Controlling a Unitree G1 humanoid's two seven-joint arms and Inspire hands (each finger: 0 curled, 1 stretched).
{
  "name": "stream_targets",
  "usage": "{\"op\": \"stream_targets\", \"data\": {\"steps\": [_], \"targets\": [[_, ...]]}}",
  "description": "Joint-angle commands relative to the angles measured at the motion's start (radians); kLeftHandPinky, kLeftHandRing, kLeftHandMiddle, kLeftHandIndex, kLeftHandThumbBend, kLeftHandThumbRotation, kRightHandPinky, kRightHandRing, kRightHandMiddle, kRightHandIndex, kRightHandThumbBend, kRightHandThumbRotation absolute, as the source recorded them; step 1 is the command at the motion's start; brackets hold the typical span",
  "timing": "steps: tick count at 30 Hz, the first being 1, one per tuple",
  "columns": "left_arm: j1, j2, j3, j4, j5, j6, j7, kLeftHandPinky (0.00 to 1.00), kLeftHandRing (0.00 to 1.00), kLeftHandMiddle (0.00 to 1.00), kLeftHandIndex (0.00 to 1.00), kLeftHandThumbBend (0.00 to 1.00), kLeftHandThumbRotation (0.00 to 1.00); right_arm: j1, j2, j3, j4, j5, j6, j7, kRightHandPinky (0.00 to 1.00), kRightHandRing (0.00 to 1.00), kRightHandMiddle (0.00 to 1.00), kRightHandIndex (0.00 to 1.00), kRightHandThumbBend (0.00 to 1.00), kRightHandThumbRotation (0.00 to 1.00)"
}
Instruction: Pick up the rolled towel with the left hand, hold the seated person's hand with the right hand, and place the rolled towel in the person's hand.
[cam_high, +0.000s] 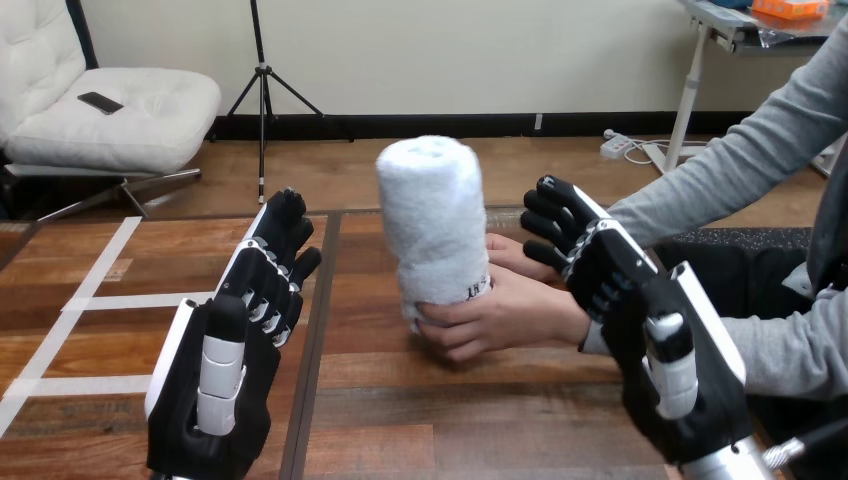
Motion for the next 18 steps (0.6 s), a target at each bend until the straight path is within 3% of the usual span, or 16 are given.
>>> {"op": "stream_targets", "data": {"steps": [1, 18], "targets": [[-0.033, -0.022, -0.013, 0.001, -0.026, -0.027, -0.011, 0.94, 0.98, 0.97, 0.93, 0.81, 0.92, -0.023, 0.026, 0.000, -0.044, 0.007, 0.002, 0.008, 0.90, 0.92, 0.92, 0.91, 1.00, 1.00], [-0.032, -0.029, -0.023, -0.002, -0.021, -0.017, -0.001, 0.88, 0.94, 0.95, 0.92, 0.80, 0.94, -0.014, 0.069, 0.017, -0.005, 0.005, 0.032, 0.029, 0.98, 0.95, 0.93, 0.92, 1.00, 1.00]]}}
